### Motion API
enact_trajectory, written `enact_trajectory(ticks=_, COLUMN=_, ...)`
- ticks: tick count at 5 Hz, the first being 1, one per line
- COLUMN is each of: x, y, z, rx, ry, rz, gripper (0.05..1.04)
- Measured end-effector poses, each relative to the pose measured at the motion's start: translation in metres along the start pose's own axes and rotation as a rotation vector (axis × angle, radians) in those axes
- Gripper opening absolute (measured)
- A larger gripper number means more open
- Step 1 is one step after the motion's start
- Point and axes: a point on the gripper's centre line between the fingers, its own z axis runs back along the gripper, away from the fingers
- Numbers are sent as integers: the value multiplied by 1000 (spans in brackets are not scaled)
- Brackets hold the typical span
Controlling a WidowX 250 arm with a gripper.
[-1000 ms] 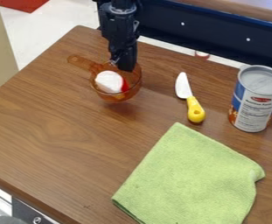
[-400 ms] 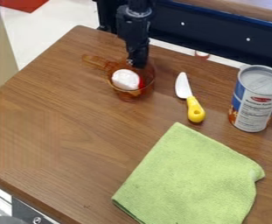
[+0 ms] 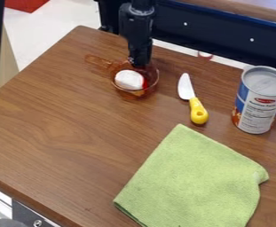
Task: Moved the orange pan just a little to the top of the table
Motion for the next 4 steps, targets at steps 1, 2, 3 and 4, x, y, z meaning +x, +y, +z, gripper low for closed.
enact_trajectory(ticks=1, x=1, y=-2, z=4, rx=-6, ry=-3, rz=-11, gripper=783)
enact_trajectory(ticks=2, x=1, y=-5, z=19, rx=-42, ry=-28, rz=-32, gripper=993)
enact_trajectory(ticks=3, x=-3, y=6, z=57, rx=-117, ry=-46, rz=-188, gripper=999)
enact_trajectory(ticks=4, x=-11, y=33, z=84, rx=-194, ry=-111, rz=-440, gripper=999)
